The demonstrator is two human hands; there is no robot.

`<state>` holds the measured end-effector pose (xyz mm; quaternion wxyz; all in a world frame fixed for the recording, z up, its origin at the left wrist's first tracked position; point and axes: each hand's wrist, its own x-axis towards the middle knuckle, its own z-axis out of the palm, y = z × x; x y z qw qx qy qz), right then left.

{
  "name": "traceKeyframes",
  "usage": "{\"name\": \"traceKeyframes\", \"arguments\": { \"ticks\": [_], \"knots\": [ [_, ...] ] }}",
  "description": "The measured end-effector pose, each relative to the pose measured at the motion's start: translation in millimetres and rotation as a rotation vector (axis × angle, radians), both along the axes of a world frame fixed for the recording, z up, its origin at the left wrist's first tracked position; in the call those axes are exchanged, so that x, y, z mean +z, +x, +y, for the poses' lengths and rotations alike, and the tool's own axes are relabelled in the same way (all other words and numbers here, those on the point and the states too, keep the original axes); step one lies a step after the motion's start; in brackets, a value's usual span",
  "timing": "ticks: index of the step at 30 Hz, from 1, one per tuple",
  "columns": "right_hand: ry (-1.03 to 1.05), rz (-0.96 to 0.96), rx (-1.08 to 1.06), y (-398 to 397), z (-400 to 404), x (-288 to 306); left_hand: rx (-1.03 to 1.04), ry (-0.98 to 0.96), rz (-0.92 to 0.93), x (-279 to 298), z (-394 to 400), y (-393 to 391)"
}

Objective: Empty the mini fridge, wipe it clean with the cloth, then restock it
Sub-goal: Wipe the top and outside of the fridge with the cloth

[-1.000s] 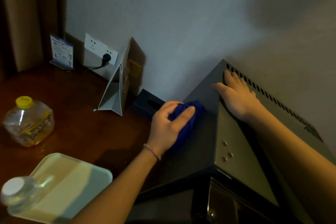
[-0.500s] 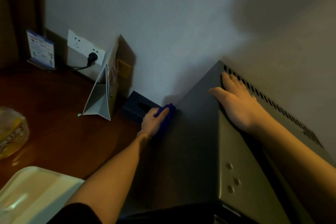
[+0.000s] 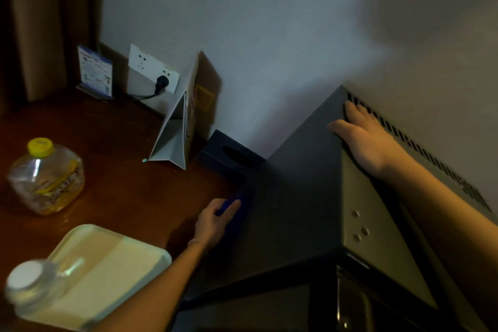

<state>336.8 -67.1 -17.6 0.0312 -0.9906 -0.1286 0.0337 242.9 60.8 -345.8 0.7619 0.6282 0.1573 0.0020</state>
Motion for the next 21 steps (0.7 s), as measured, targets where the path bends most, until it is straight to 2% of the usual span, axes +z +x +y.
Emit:
{"name": "traceKeyframes", "arguments": {
  "ticks": [5,10,13,17,21],
  "knots": [
    [0.015,0.018,-0.035,-4.1,3.0,3.6,0.083,-0.021,-0.088,33.9,-3.6,-62.9],
    [-0.021,0.037,-0.07,-32.7,12.1,8.4,0.163,-0.085,-0.266,103.0,-10.1,-117.1],
    [-0.051,0.042,-0.02,-60.2,12.6,6.4,0.204,-0.052,-0.34,139.0,-13.8,-140.6],
    [-0.058,0.011,0.017,-80.5,8.1,0.9,0.25,-0.026,-0.48,189.5,-18.3,-156.8],
    [-0.083,0.002,0.02,-86.9,8.9,1.1,0.264,-0.02,-0.532,232.2,-20.6,-151.7]
  ]
}}
